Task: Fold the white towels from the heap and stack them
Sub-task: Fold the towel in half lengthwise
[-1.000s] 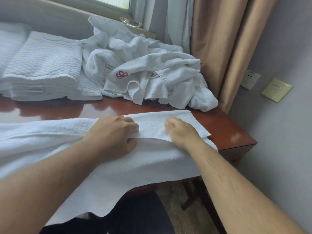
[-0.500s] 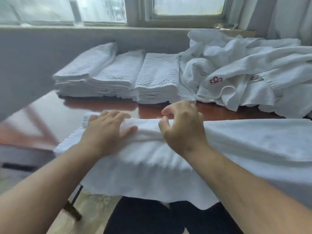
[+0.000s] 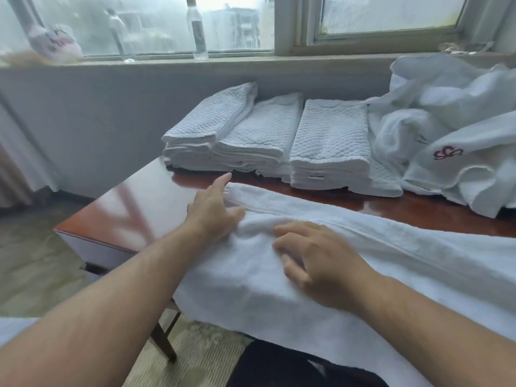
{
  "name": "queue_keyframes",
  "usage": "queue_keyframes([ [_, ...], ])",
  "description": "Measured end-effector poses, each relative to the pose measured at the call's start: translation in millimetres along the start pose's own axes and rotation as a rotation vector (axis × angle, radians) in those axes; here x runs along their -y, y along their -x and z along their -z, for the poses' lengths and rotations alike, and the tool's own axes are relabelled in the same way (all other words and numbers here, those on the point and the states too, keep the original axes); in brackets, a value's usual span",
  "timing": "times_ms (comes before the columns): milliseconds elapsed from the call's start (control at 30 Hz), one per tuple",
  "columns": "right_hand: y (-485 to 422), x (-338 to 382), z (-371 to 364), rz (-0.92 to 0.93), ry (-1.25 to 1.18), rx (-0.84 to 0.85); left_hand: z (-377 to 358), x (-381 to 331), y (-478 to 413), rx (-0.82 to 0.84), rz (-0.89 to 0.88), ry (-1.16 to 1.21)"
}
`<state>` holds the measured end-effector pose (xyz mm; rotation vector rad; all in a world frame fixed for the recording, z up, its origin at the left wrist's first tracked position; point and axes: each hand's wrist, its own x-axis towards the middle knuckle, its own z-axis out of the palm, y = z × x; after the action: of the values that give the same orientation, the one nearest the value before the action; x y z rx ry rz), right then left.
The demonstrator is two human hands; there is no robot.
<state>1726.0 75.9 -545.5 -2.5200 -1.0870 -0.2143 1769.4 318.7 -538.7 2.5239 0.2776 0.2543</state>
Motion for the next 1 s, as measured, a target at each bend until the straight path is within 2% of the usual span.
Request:
queue_keyframes([
  [100,-15,-2,0,0.053,0.068,-0.001,0,-14,-22,-0.084,-0.056,0.088],
  [233,-24,6,4,0.215,0.116,0.020,11,-33,-44,-0.162,-0.016,0.455],
  [367,-28,1,-1,0.113,0.095,0.088,39,-52,-49,-0.161,0.097,0.960],
  [533,-43,-12,-5,0.053,0.152,0.295,70,-55,-30,-0.231,0.131,1.275],
  [700,-43,-3,3,0.052,0.079,0.197,52,-19,3,-0.242,0.296,1.292],
  [800,-36,6,6,0.118,0.043,0.134,30,2,17,-0.179,0.407,1.155],
  [900,-26,12,9,0.133,0.109,0.135,24,8,15,-0.135,0.478,1.173],
  [1000,-13,20,8,0.260,0.191,0.041,30,9,5,-0.013,0.563,1.071],
])
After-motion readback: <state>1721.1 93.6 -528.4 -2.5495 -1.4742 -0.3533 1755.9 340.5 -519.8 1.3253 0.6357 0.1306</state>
